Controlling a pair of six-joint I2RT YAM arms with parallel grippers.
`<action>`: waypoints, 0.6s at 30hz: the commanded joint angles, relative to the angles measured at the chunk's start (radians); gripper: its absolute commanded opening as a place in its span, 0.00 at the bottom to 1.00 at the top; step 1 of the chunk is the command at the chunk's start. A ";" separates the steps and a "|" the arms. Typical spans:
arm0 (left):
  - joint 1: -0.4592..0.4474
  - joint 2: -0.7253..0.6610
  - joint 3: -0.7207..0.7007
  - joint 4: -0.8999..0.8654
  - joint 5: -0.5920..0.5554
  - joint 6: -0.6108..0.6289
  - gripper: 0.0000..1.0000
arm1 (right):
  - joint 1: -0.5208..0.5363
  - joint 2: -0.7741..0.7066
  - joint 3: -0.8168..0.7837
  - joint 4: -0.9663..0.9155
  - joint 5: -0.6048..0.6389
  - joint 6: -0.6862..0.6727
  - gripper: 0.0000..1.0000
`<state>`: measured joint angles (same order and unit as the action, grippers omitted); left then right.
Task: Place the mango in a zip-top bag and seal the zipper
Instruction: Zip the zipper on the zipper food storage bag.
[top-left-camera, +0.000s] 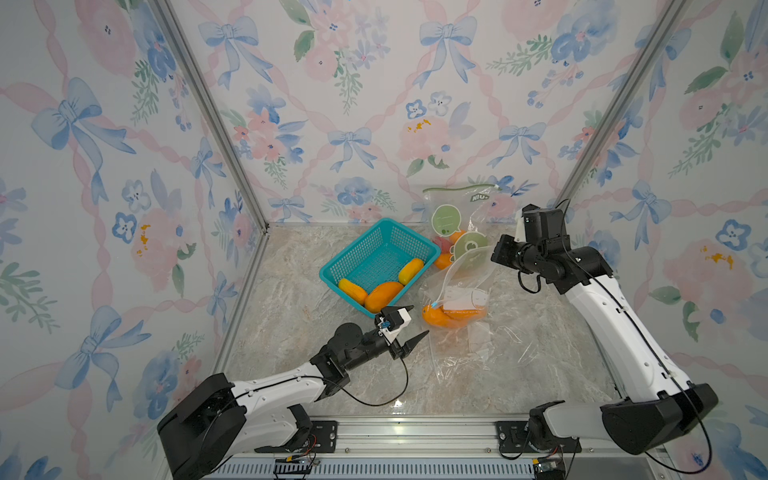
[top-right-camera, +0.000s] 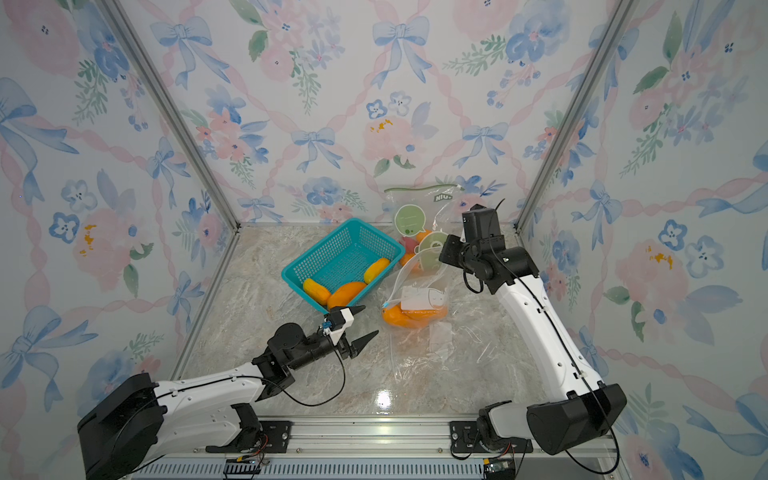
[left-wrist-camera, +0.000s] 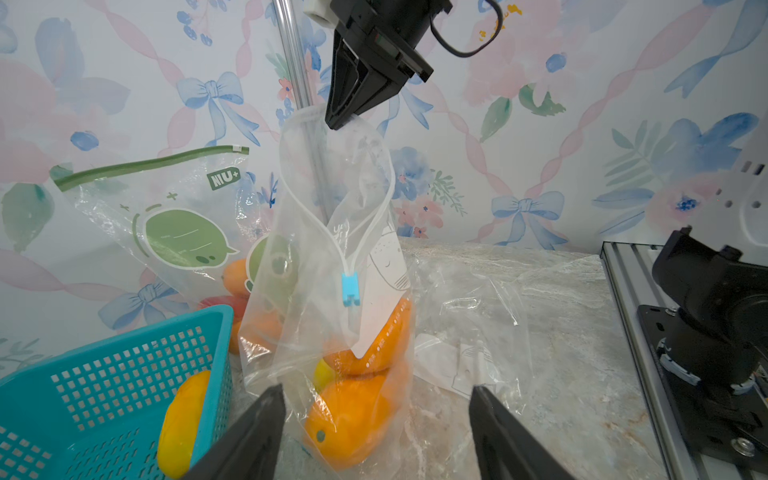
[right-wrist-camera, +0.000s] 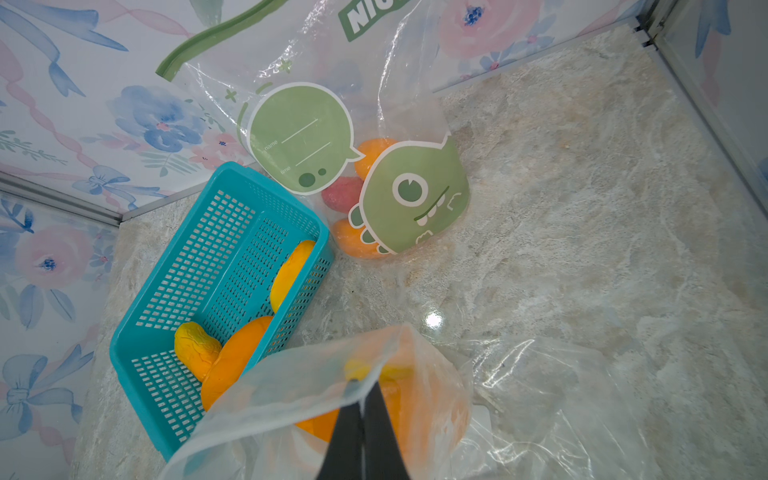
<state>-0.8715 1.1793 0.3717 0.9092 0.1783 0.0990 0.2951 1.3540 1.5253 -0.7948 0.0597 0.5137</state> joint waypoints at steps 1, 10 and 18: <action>-0.007 0.071 0.053 0.131 -0.026 0.003 0.66 | -0.008 -0.021 0.026 -0.014 0.000 0.012 0.00; -0.009 0.218 0.132 0.170 -0.023 -0.038 0.45 | -0.009 -0.019 0.021 -0.007 -0.002 0.013 0.00; -0.008 0.291 0.161 0.191 -0.017 -0.065 0.33 | -0.010 -0.022 0.017 -0.009 0.000 0.010 0.00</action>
<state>-0.8764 1.4570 0.5121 1.0557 0.1562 0.0521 0.2951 1.3540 1.5253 -0.7944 0.0597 0.5167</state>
